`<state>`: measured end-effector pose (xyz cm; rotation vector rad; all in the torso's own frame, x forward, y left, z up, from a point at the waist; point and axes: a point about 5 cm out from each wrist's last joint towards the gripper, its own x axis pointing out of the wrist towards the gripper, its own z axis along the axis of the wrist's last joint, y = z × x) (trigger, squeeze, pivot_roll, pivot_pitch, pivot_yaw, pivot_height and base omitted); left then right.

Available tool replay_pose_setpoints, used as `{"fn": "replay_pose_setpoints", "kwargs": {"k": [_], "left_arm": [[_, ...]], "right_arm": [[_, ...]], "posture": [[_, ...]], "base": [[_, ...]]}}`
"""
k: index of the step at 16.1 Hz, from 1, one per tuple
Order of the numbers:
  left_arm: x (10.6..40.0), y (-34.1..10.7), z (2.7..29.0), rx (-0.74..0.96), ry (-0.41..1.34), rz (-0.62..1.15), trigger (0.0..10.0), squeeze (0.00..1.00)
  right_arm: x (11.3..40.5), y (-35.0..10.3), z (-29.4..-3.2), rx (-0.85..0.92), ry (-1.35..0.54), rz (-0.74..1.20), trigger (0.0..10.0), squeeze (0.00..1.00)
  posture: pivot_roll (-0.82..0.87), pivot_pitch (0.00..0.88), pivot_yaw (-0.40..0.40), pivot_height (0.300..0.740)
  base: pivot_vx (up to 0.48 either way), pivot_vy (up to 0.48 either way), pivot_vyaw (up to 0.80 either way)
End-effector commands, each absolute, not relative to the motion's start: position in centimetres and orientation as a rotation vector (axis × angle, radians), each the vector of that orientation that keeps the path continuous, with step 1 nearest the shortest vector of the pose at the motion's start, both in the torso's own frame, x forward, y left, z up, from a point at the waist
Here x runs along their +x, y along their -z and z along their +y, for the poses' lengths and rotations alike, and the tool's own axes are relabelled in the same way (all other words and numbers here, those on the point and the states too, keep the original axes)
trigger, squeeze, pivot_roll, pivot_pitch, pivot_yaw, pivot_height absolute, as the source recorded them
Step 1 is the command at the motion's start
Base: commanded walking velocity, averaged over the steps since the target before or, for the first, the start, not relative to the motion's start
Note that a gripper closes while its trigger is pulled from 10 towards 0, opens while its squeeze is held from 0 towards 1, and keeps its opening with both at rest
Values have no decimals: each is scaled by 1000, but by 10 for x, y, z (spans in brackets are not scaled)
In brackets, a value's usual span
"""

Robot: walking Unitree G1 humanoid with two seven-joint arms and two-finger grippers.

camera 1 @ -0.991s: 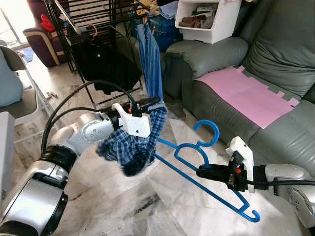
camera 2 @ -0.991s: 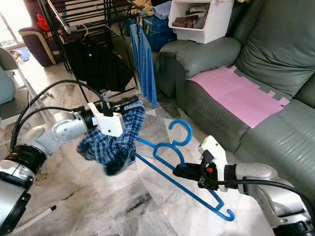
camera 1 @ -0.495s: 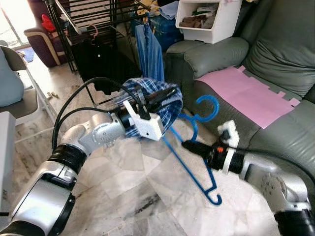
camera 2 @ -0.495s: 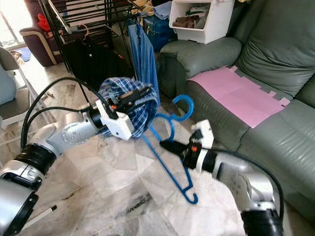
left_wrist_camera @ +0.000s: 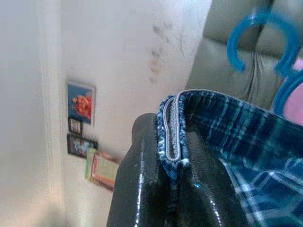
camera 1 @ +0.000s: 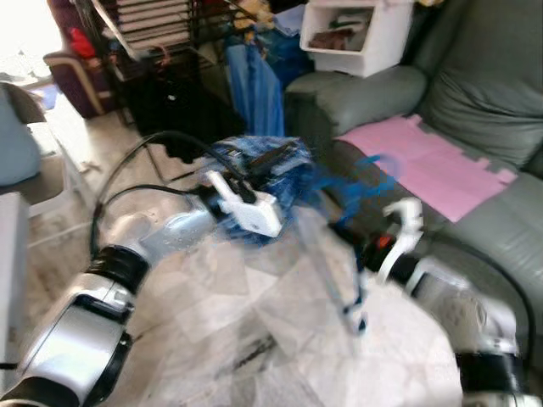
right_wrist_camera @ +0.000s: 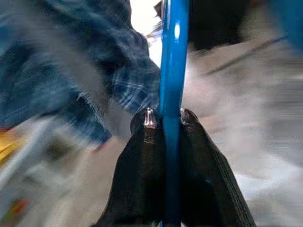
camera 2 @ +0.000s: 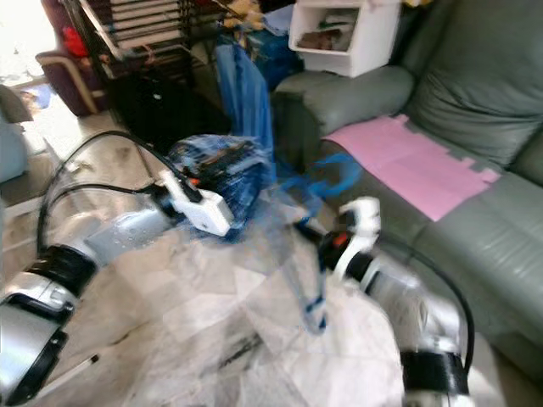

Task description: Hang hanger

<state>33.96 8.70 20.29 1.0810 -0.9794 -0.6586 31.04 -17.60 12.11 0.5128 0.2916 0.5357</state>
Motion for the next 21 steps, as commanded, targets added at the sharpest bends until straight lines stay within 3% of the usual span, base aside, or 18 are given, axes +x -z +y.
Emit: {"fn": "replay_pose_setpoints", "kwargs": {"k": [1, 4, 7, 8, 12, 14, 17, 21], "left_arm": [[342, -207, 90, 1088, 630, -999, 10000, 0], [345, -203, 95, 1092, 595, -969, 10000, 0], [351, -200, 105, 1134, 548, -907, 10000, 0], [359, -197, 111, 1166, 534, -826, 10000, 0], [372, -201, 117, 1238, 436, -784, 10000, 0], [374, -205, 113, 1247, 441, -787, 10000, 0], [378, -203, 117, 1321, 467, -754, 10000, 0], [387, -206, 139, 1413, 439, -635, 10000, 0]], "right_arm": [[318, -128, -187, 521, -415, 222, 10000, 0], [327, -145, -193, 548, -328, 113, 10000, 0], [327, -153, -193, 477, -394, 104, 10000, 0], [322, -157, -197, 435, -458, 113, 10000, 0], [303, -164, -193, 412, -672, 145, 10000, 0], [276, -160, -182, 360, -920, 250, 10000, 0], [259, -154, -189, 276, -1011, 339, 10000, 0], [251, -149, -208, 188, -998, 414, 10000, 0]], "posture": [[-146, 0, 56, 740], [-146, 0, 56, 740], [-151, 0, 51, 740], [-154, 0, 54, 740], [-166, 0, 60, 740], [-169, 0, 64, 740], [-169, 0, 64, 740], [-172, 0, 67, 740]], "base": [[0, 0, 0], [0, 0, 0], [0, 0, 0], [0, 0, 0], [0, 0, 0], [0, 0, 0], [0, 0, 0], [0, 0, 0]]}}
